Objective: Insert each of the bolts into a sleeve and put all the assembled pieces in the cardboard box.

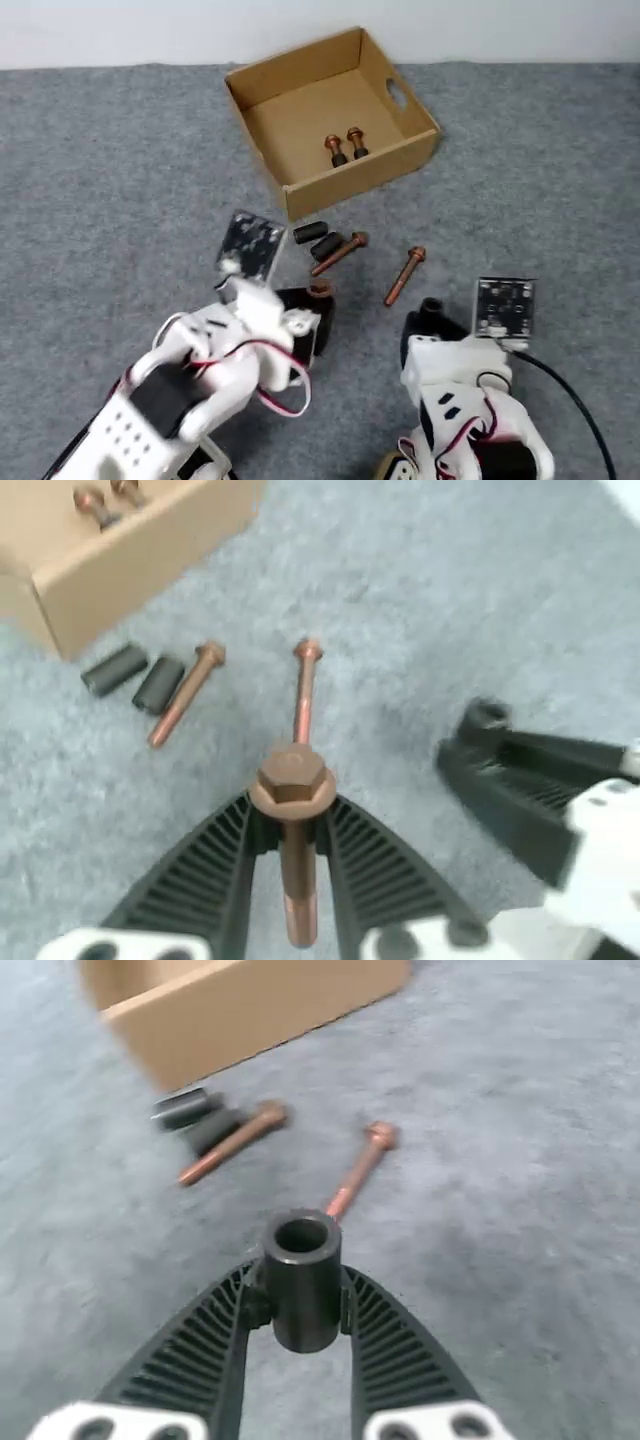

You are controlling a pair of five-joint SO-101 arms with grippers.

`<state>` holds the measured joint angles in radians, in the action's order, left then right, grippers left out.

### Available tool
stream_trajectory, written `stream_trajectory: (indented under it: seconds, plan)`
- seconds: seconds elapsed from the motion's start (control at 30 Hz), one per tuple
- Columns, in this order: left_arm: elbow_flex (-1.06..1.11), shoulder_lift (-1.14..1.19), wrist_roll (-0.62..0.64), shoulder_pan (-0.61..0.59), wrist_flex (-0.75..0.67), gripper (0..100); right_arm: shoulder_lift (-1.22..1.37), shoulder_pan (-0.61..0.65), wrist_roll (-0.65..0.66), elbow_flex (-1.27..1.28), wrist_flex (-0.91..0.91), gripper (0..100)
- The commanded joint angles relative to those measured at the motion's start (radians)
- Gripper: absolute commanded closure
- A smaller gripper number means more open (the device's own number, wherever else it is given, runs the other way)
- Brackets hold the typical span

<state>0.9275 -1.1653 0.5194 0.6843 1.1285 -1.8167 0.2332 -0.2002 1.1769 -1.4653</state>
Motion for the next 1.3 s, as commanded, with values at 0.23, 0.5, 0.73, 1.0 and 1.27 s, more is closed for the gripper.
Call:
stream_trajectory:
  seconds: [0.23,0.5,0.73,1.0,1.27]
  plan:
    - [0.136,-0.338,-0.014,0.003,-0.204,100,0.007,0.251,-0.008,-0.012,0.028,99.0]
    - [0.259,-0.569,-0.038,0.005,-0.428,99,0.012,0.369,0.0,-0.006,0.079,99.0]
    - [0.26,-0.652,-0.097,0.005,-0.465,99,0.01,0.443,0.173,-0.005,0.148,99.0]
    - [0.28,-0.651,-0.094,0.008,-0.462,99,0.013,0.478,0.304,-0.005,0.249,99.0]
    - [0.282,-0.651,-0.094,0.011,-0.405,99,0.008,0.475,0.387,-0.011,0.275,99.0]
